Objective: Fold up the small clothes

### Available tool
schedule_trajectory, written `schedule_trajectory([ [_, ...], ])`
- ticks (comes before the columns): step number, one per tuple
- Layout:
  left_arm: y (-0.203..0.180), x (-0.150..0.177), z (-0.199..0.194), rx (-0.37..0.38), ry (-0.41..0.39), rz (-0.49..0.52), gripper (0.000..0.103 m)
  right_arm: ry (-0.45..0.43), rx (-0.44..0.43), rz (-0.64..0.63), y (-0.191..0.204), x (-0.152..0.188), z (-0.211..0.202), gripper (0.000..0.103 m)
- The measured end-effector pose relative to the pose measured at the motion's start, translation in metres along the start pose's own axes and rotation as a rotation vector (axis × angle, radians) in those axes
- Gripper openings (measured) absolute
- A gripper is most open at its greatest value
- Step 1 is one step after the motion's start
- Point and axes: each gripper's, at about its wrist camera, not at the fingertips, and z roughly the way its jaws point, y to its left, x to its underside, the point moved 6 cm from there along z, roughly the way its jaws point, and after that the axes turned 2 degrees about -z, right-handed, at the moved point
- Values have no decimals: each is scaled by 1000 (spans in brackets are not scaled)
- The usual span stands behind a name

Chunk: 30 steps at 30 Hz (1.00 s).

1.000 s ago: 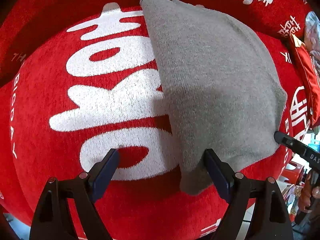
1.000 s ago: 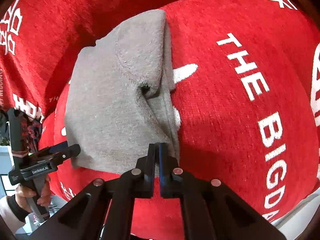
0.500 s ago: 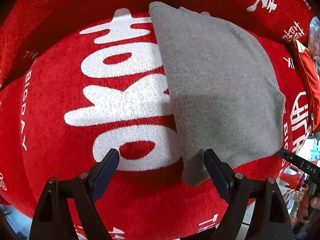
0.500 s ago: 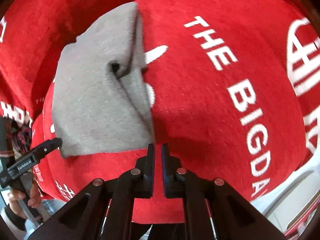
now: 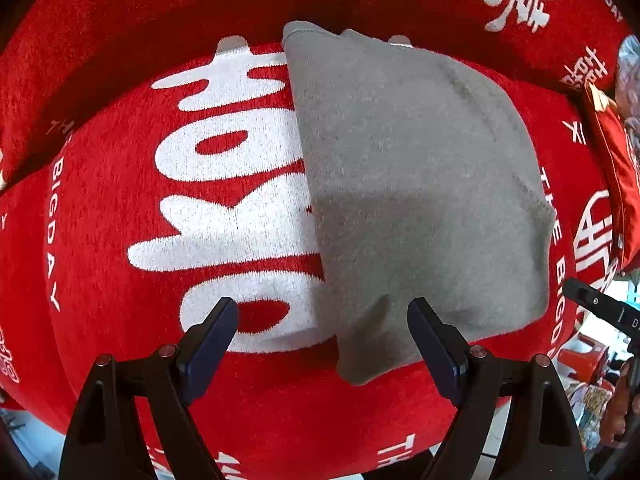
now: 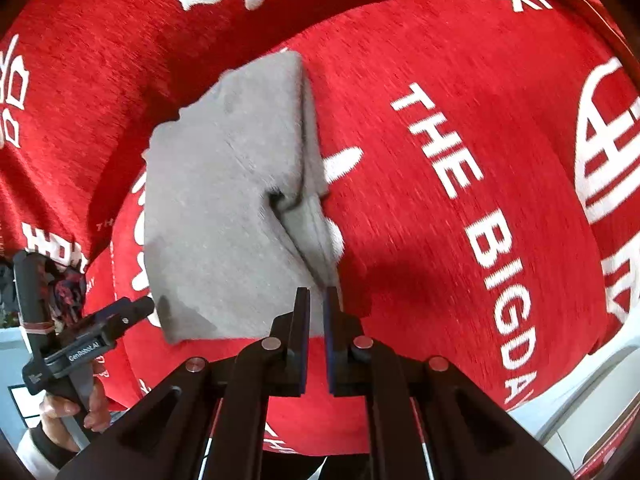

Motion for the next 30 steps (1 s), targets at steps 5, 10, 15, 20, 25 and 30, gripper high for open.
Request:
schedule_trajectory([
  [5,0,-7,0,3,-15,-40,88,6,-19,-14,6,-12,3,7],
  [10,3,-15,1,7,-29,-84,103,19,-30,-17,4,-21,8,7],
  [15,5,-29,1,-22,-37,-80,103,30,-39,-26,0,-31,11,26],
  [20,14,-49,1,-35,-47,-118,103,16,-63,-27,-2,-48,11,56],
  [25,21,-63,15,4,-19,-169,103,7,-119,-14,0,-78,24,56],
  [30,22,-74,15,14,-43,-214,103,13,-181,30,9,-117,58,10],
])
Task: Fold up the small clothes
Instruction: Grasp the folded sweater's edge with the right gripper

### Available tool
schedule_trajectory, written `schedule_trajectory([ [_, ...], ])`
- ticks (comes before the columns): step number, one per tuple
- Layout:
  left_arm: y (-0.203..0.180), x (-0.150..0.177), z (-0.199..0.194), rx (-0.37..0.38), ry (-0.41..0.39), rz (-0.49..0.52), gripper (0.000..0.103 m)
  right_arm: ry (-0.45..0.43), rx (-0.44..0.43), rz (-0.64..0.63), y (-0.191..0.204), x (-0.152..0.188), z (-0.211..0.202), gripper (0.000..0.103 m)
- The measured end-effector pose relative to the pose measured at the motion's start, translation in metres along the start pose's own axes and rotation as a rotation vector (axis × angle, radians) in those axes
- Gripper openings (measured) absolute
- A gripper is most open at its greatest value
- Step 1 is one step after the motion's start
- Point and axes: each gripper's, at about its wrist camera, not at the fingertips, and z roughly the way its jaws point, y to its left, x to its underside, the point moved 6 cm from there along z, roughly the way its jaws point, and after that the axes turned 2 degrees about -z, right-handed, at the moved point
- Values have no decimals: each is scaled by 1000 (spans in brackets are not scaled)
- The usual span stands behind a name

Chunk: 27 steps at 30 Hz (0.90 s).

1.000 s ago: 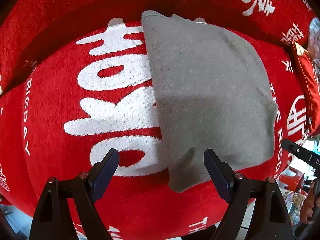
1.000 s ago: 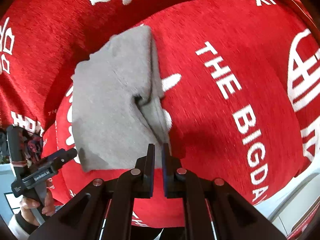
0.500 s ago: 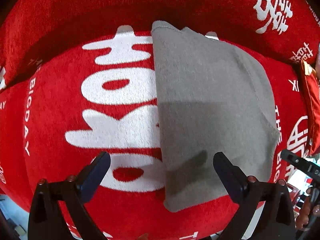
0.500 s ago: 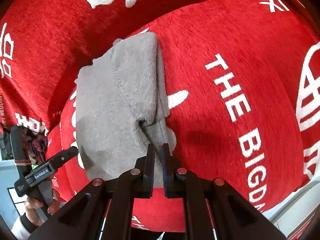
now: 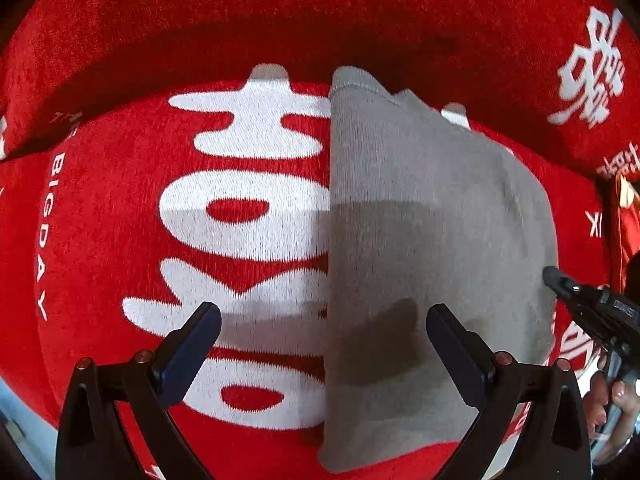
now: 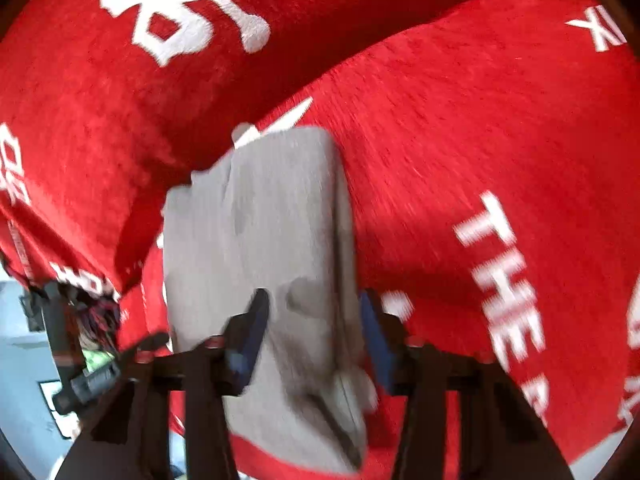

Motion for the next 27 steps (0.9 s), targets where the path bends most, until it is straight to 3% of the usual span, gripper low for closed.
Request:
schedule_trajectory([
  [2,-1,-4,-1,-4,-22,-9,103,1,-23,-30,12,-7,5,8],
  [4,-3,-6,0,-7,-28,-8,103,-13,-65,-138,37,-8,2,8],
  [7,-6,-8,8,-22,-10,-2,103,-7,-7,-218,41,-8,4,8],
  [9,-8,-7,12,-27,-3,-5,103,13,47,-149,16,-11,11,8],
  [11,-10,-6,12,-23,-1,-5,103,40,22,-53,-5,-9,12,12],
  [13,-12,-5,14,-27,1,8,103,30,-13,2,-16,-5,4,29],
  [15,-13,-5,16,-31,7,12,103,35,-4,3,-21,1,-3,39],
  [20,-14,-8,17,-39,3,11,103,53,-56,25,-30,18,-12,46],
  [24,-19,-9,21,-19,17,27,103,52,-80,25,-32,17,-10,48],
  [27,-19,-11,21,-15,10,41,103,49,-91,10,-27,12,-8,55],
])
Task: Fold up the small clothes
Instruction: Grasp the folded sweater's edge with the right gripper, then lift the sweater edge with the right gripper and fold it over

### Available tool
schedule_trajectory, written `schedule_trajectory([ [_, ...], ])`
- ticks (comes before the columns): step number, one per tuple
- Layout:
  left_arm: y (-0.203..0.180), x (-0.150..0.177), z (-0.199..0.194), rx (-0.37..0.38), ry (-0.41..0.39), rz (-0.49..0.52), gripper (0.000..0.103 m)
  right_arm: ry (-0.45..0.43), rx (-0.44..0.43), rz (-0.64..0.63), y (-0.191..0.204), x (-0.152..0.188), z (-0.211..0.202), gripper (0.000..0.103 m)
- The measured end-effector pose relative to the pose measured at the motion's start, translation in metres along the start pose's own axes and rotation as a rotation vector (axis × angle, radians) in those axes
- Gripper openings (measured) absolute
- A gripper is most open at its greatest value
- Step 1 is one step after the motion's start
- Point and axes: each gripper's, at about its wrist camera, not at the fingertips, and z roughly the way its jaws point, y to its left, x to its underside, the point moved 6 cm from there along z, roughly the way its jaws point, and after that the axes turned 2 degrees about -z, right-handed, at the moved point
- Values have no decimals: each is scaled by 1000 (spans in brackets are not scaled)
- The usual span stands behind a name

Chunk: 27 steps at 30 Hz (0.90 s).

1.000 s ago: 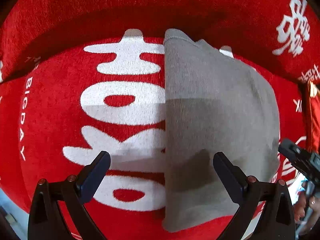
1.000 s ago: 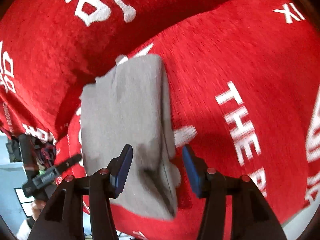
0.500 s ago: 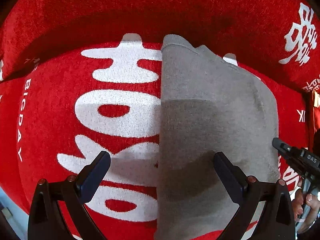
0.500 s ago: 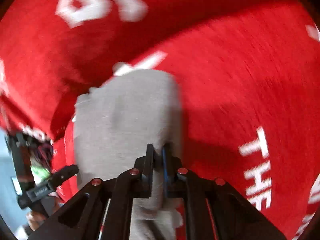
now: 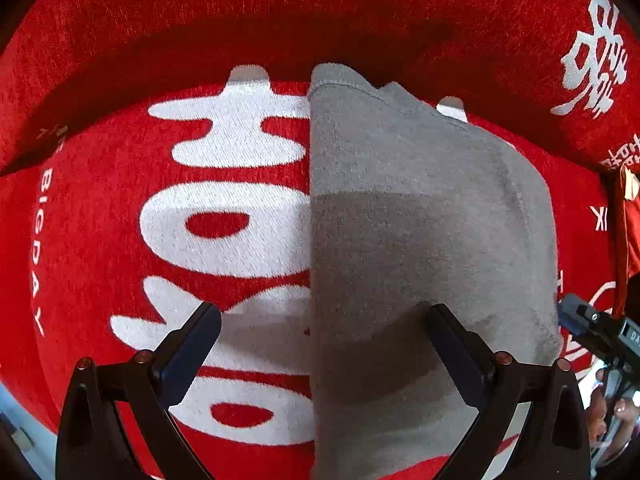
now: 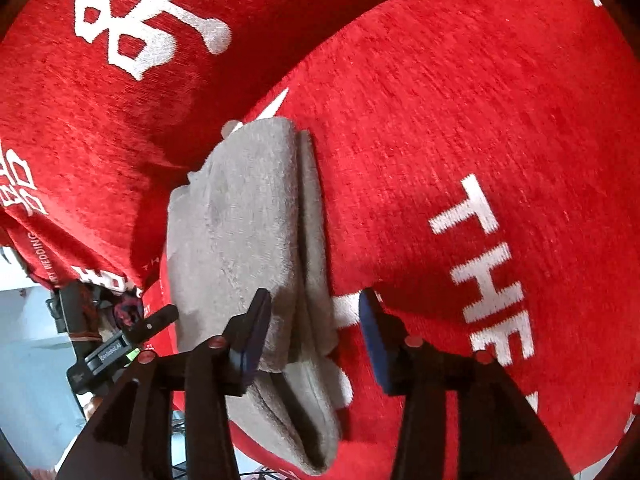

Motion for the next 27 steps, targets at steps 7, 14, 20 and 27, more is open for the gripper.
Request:
schedule_trajectory([
  [7,8,-10,7,130,25,-28,103,29,-30,0,-3,-9,8,56],
  [14,-10,-15,28,335,110,-1,103,106,-148,-6,-7,-13,24,56],
  [20,-33,-22,43,368,111,37,103,167,-239,-47,9,-24,46,56],
  [27,-44,-24,44,354,96,69,101,167,-270,-85,30,-27,62,59],
])
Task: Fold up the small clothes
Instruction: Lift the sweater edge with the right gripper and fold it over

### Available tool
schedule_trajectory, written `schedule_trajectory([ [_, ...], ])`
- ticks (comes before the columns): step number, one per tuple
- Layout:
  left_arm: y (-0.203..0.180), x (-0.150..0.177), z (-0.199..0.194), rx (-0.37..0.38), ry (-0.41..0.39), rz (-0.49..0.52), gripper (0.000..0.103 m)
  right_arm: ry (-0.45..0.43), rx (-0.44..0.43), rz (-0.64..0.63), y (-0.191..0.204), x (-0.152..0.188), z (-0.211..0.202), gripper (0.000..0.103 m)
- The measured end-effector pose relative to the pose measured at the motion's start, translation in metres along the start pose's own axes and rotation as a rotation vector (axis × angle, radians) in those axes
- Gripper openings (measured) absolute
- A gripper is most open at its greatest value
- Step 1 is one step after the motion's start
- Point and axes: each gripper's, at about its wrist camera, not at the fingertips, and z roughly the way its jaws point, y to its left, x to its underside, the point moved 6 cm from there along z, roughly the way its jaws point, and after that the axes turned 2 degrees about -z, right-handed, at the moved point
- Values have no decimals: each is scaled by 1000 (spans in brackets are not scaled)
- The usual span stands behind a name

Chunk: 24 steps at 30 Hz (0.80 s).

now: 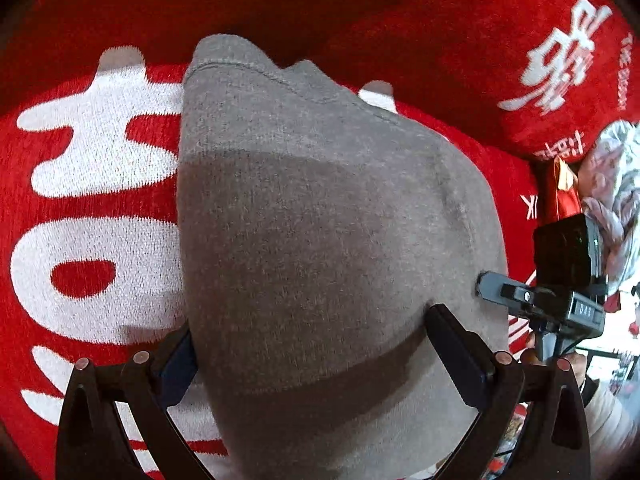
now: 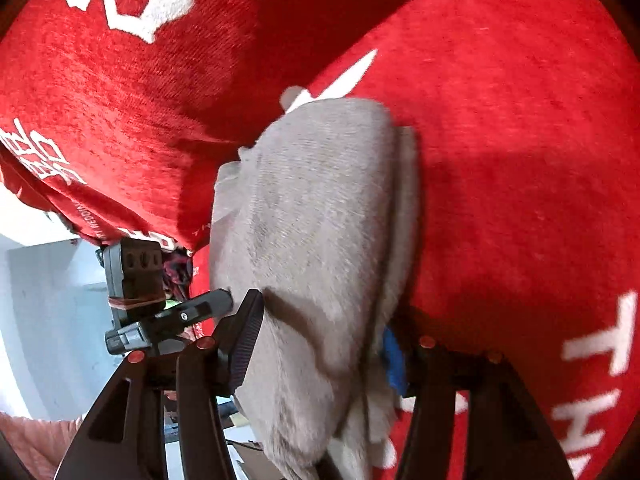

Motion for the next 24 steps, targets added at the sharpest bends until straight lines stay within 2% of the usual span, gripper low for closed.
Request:
schedule_trajectory([
  [2,1,3,-3,-32,-19,7,83,-7,-10,31,1,4,3,55],
  [3,1,3,-7,-27,-31,7,79,-1,-5,44,2,7,5,39],
  [4,0,5,-11,-17,-46,9,69,2,-4,58,3,10,6,34],
  [5,-1,6,-16,-5,-60,19,59,-12,-14,66,4,10,4,31],
  [7,-4,8,-27,18,-74,37,50,-34,-39,74,12,14,-1,30],
  [11,-8,15,-52,80,-91,59,48,-55,-90,98,31,23,-6,29],
  [17,-10,39,-89,119,-102,74,48,-71,-142,115,67,47,-10,29],
  [20,5,58,-109,120,-85,76,48,-56,-147,111,85,65,-8,29],
  [24,32,88,-131,91,-70,69,48,-19,-156,119,105,99,15,29],
])
